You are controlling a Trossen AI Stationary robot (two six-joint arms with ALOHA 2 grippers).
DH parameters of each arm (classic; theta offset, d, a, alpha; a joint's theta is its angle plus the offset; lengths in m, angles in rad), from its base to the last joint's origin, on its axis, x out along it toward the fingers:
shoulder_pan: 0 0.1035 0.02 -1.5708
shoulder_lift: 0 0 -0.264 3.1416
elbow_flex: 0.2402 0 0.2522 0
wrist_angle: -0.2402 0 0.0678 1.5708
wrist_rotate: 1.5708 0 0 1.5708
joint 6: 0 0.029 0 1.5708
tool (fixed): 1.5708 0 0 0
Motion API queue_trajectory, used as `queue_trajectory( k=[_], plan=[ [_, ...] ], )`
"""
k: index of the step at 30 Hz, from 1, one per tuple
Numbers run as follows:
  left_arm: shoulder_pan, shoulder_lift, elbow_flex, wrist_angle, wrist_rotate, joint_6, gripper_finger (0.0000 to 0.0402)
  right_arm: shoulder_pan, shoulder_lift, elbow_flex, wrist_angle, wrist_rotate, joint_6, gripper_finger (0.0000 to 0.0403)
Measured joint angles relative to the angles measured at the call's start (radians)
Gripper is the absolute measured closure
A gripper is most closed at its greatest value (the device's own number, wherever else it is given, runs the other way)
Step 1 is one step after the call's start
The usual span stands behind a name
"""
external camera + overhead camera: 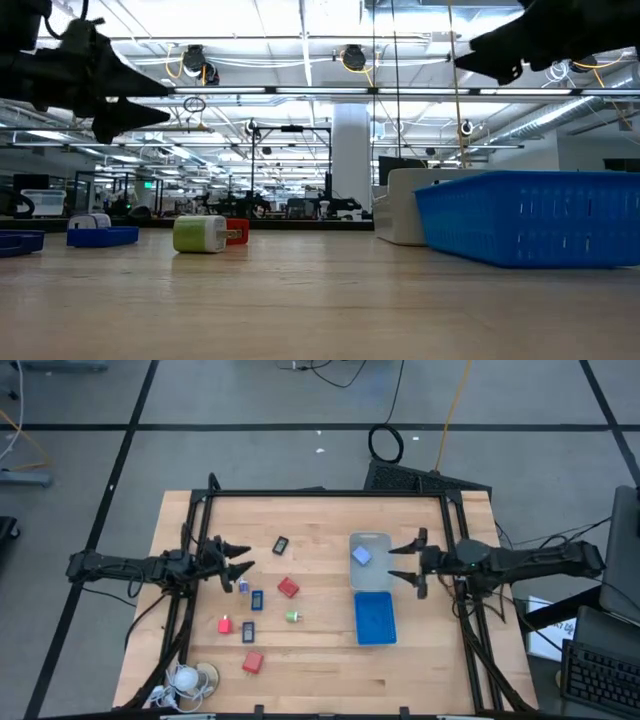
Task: Pick & Place Office items
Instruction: Put the black digital clock into the blue bin
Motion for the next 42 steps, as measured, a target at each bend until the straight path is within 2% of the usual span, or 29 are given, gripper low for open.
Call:
queue_trajectory(
  k=[4,12,16,21,24,29,32,38,42],
  plan=[
    [0.001,0.0,0.0,0.001,-0.121,-0.059,0.0133,0.01,-0.107,-0.053,-0.01,-0.038,-0.012,0.0152],
    [0.001,0.043,0.0,-0.001,-0.15,-0.117,0.0133,0.01,-0.261,-0.154,-0.009,-0.078,0.039,0.0152],
    [0.001,0.127,0.0,0.005,-0.194,-0.176,0.0133,0.01,-0.285,-0.196,0.107,-0.076,0.033,0.0152],
    [0.001,0.272,0.017,0.028,-0.194,-0.211,0.0133,0.01,-0.285,-0.25,0.278,-0.077,0.024,0.0152],
    [0.007,0.371,0.047,0.021,-0.191,-0.273,0.0133,0.01,-0.285,-0.267,0.293,-0.076,-0.015,0.0152],
    [0.065,0.553,0.131,-0.097,-0.164,-0.369,0.0133,0.01,-0.284,-0.277,0.296,-0.074,-0.013,0.0152],
    [0.108,0.67,0.192,-0.129,-0.156,-0.369,0.0133,0.01,-0.285,-0.278,0.296,-0.074,-0.015,0.0152],
    [0.156,0.886,0.328,-0.126,-0.051,-0.354,0.0133,0.01,-0.285,-0.278,0.296,-0.074,-0.02,0.0152],
    [0.172,1.036,0.437,-0.185,-0.032,-0.317,0.0133,0.01,-0.285,-0.278,0.296,-0.074,-0.02,0.0152]
  ],
)
